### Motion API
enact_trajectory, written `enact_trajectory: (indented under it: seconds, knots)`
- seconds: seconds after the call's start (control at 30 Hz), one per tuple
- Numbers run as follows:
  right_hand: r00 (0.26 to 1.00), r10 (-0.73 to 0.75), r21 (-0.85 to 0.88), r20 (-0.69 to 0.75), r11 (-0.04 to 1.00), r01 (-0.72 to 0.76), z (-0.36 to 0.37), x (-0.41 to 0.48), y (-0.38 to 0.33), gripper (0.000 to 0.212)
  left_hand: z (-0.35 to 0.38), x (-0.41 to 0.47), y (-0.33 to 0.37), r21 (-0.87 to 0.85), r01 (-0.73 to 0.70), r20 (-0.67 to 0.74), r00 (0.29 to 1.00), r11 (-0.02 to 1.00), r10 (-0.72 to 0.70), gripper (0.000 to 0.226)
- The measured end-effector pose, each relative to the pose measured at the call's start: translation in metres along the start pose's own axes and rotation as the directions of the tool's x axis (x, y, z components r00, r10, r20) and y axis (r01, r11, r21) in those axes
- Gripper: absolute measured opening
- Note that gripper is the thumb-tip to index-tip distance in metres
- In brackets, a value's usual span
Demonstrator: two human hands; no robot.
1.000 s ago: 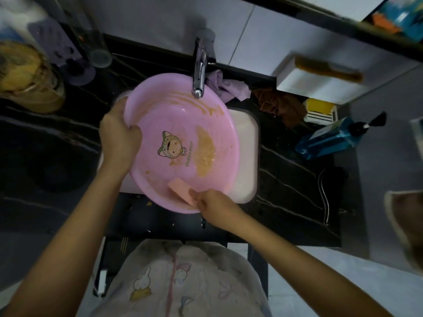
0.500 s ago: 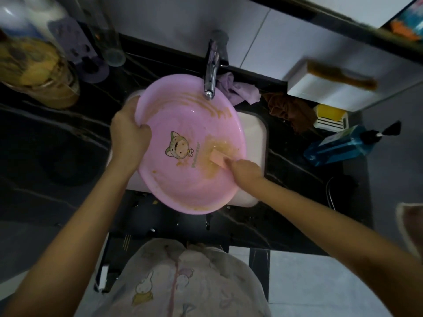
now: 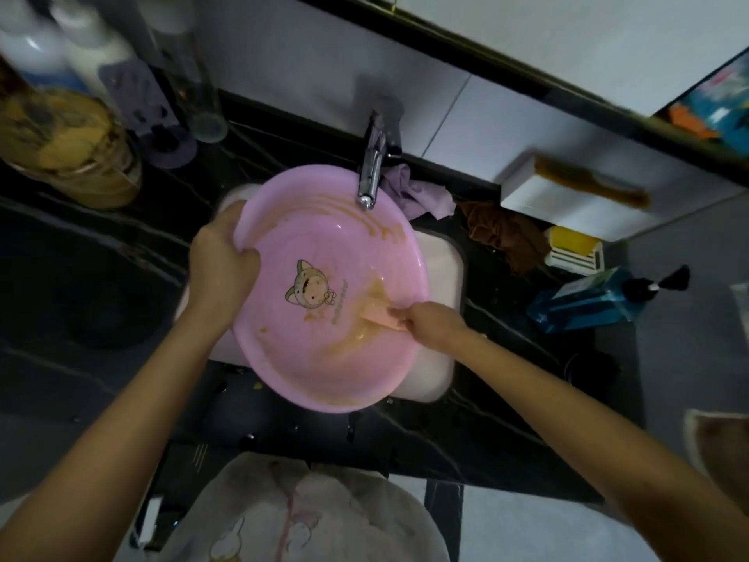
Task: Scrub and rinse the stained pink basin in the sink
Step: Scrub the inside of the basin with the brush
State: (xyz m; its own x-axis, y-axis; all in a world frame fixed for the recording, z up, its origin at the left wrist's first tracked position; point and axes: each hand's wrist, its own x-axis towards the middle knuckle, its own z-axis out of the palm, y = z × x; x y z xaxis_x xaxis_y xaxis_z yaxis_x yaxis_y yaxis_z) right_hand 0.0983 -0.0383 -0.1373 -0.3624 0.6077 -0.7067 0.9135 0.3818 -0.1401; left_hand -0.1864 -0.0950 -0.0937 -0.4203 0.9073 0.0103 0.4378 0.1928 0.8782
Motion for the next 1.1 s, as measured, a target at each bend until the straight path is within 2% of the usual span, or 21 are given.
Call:
enact_trajectory:
  seconds: [0.07,0.17,0.23,0.33,0.4,0.5,0.57,0.63,0.7,0.77,0.83,0.87,1.0,1.1]
  knots:
    - [0.997,-0.046,-0.197,-0.059,0.980,0.033,-0.023,0.007,0.010,0.043,0.002,-0.001,0.003,-0.012,0.002,0.009,1.000,1.000,-0.002,0.065]
    - [0.968,-0.235,-0.553,-0.081,0.819,0.153,-0.065,0.021,0.013,0.056,-0.001,-0.001,0.006,0.004,0.005,-0.003,1.000,1.000,-0.005,0.061]
    - [0.940,-0.321,-0.637,-0.114,0.750,0.179,-0.089,0.028,0.010,0.062,0.000,0.001,0.008,0.019,-0.005,0.003,1.000,1.000,0.005,0.060]
    - [0.907,-0.356,-0.703,-0.226,0.704,0.101,-0.117,0.037,0.005,0.067,-0.001,0.002,0.008,0.040,0.021,-0.010,1.000,0.999,-0.021,0.063]
    - [0.917,-0.329,-0.714,-0.224,0.696,0.075,-0.126,0.038,0.009,0.064,-0.001,0.002,0.008,0.062,0.017,-0.014,1.000,0.998,-0.016,0.063]
    - [0.974,-0.223,-0.707,-0.049,0.696,0.124,-0.113,0.033,0.017,0.051,-0.003,0.005,0.005,0.049,0.026,0.004,1.000,0.998,-0.027,0.062]
    - [0.979,-0.206,-0.723,0.006,0.675,0.146,-0.110,0.039,0.015,0.050,-0.004,0.006,0.005,0.054,0.027,0.013,1.000,0.998,-0.027,0.062]
    - [0.963,-0.247,-0.731,-0.104,0.676,0.094,-0.120,0.052,0.006,0.055,-0.003,0.005,0.007,0.060,0.023,0.009,1.000,0.998,-0.023,0.063]
    - [0.943,-0.245,-0.664,-0.224,0.747,0.037,-0.123,0.054,-0.006,0.062,-0.003,0.005,0.010,0.052,0.020,-0.002,1.000,0.998,-0.020,0.063]
    - [0.969,-0.183,-0.610,-0.164,0.791,0.046,-0.113,0.051,-0.011,0.062,-0.004,0.007,0.009,0.036,0.015,-0.012,1.000,0.999,-0.014,0.063]
    - [0.990,-0.134,-0.640,-0.034,0.764,0.081,-0.102,0.045,-0.008,0.053,-0.004,0.008,0.007,0.032,0.011,-0.002,1.000,0.999,-0.011,0.064]
    - [0.989,-0.141,-0.650,-0.043,0.755,0.080,-0.102,0.046,-0.007,0.052,-0.003,0.008,0.006,0.035,0.010,0.004,1.000,0.999,-0.011,0.064]
    - [0.933,-0.247,-0.625,-0.260,0.780,0.032,-0.109,0.057,-0.007,0.061,-0.002,0.010,0.007,0.027,0.020,0.000,1.000,0.999,-0.020,0.066]
    - [0.982,-0.155,-0.581,-0.105,0.811,0.066,-0.092,0.049,0.004,0.058,-0.004,0.012,0.007,0.015,0.021,0.010,1.000,1.000,-0.021,0.068]
